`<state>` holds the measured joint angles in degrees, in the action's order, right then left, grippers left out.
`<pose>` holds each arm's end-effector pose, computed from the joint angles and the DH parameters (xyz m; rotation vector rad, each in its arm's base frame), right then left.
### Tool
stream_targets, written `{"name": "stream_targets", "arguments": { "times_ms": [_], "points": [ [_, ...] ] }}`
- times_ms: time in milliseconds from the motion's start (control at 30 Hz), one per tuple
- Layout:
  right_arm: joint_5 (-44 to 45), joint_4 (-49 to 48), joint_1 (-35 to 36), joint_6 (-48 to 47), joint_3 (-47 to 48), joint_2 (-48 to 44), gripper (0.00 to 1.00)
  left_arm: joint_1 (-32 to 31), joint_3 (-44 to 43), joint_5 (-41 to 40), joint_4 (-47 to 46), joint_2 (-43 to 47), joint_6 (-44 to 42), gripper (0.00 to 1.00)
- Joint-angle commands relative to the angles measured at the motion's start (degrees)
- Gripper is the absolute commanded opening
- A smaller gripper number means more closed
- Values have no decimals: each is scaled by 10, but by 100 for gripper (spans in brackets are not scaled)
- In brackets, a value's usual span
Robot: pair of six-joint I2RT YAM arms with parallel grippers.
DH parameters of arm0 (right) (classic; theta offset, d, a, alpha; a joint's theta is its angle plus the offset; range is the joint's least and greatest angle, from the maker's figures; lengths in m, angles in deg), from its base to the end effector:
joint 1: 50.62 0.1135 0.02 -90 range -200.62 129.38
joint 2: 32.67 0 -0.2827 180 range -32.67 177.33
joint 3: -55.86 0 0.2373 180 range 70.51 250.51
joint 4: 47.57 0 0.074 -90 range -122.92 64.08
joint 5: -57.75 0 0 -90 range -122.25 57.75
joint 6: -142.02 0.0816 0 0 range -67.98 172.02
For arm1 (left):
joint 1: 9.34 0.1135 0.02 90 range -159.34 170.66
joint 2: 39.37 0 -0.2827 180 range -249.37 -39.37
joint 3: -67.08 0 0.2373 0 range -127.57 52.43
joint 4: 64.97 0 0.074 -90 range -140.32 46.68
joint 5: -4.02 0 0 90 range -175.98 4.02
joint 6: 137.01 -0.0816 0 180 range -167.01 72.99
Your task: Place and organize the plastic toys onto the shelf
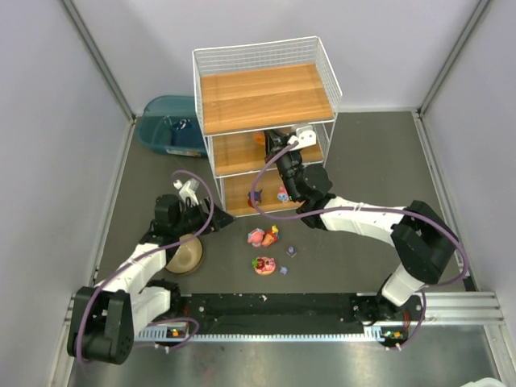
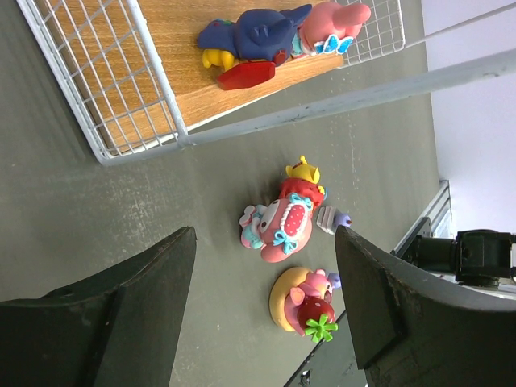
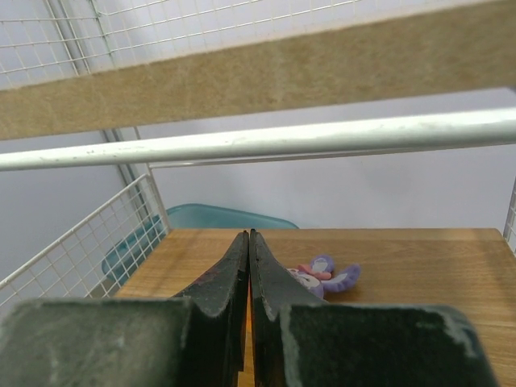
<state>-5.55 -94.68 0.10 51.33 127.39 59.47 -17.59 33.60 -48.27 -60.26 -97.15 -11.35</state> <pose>0.2716 0.2741 0.3780 -0.0968 1.1717 0.5141 0.1974 -0.0791 0.1878 -0.0881 2.1618 -1.1389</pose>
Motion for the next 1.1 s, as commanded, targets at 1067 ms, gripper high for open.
{"name": "stream_targets", "arguments": {
  "times_ms": [1067],
  "points": [
    [-3, -4, -6, -23, 22, 29, 0, 1, -15, 15, -38, -15, -6, 75]
  ]
}}
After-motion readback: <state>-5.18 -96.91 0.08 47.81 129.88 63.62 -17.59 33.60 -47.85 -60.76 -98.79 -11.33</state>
